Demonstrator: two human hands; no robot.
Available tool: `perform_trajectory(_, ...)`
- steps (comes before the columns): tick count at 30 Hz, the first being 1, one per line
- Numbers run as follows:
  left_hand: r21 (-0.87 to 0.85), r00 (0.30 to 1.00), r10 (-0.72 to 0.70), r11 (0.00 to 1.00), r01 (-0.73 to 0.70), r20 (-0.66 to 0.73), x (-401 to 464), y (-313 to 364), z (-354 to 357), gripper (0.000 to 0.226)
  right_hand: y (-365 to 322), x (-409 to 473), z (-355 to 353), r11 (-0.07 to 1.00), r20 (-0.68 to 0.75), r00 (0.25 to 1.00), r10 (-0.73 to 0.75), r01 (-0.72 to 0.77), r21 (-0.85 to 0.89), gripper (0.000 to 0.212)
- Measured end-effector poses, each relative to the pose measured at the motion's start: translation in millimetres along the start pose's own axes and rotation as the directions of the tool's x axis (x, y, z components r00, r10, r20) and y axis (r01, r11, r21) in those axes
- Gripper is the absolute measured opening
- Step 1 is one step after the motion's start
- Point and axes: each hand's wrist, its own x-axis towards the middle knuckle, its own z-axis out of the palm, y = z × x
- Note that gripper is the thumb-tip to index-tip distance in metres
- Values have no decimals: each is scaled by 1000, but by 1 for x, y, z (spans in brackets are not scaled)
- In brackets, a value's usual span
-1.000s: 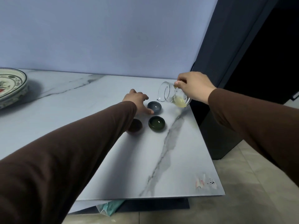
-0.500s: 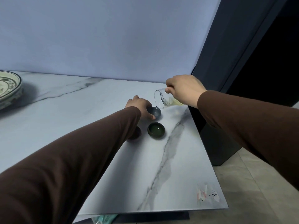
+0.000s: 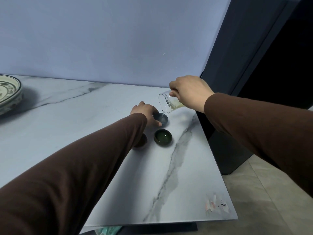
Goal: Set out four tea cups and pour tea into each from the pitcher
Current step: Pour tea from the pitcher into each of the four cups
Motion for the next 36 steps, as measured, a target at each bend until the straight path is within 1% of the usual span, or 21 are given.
perform_trajectory(10,22,1000,4,1000,-4,-3,1,0,1,57,1,5,-3,999,-16,999,-32,31,-30,24)
perform_trajectory(17,8,1000,1,1000,-1,-7,1,0,1,56,-1,8,-5,996,-15,998,-55,54,-70,24)
perform_trajectory(24,0,1000,1,1000,-1,0,1,0,0,56,0,6,-4,998,-32,999,-44,43,-44,24)
perform_trajectory(27,-3,1000,-1,1000,1,-5,0,0,1,56,6,-2,3,999,-33,999,41,-40,30,23)
perform_trajectory(29,1,1000,0,1000,0,-4,0,1,2,56,12,-9,10,976,10,987,163,-163,143,24)
perform_trajectory(32,5,1000,6,1000,-6,-6,0,-1,3,59,18,-21,20,861,119,927,355,-374,345,24)
perform_trajectory(34,28,999,33,999,-32,-5,-1,-1,4,67,19,-31,24,780,172,885,433,-463,420,24)
perform_trajectory(36,68,997,80,994,-80,-5,-2,0,2,77,19,-39,25,706,197,853,484,-513,488,26)
